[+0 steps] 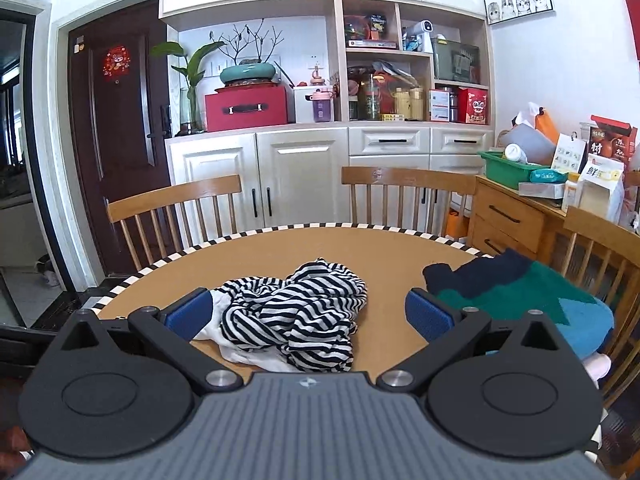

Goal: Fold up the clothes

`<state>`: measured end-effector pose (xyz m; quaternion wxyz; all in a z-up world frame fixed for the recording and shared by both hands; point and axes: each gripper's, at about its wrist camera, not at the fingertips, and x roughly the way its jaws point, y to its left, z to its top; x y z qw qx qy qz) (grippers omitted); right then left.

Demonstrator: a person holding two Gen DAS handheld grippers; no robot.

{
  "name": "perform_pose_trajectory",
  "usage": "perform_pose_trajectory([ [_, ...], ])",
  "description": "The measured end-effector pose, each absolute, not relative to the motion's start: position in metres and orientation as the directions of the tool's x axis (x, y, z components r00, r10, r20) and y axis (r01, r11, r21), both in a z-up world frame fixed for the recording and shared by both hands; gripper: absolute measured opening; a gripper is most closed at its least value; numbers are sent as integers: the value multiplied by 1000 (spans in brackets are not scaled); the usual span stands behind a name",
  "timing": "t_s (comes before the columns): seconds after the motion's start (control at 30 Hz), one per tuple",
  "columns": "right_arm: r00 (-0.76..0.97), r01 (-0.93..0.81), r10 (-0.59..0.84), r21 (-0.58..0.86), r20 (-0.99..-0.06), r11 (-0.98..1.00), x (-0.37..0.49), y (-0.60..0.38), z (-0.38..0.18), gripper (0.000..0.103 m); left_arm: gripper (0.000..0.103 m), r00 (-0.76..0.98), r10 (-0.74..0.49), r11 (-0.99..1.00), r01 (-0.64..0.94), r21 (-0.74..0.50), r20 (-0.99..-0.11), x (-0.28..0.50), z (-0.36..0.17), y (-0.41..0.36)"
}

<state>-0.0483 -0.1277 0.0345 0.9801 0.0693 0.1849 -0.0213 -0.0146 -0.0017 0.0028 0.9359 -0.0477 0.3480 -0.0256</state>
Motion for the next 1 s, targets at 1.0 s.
perform_pose_trajectory([
  [1.0,851,238,-187,42,-491,970,-54,-104,44,103,103,763,-65,994,-7,-109,-643,-26,6,3],
])
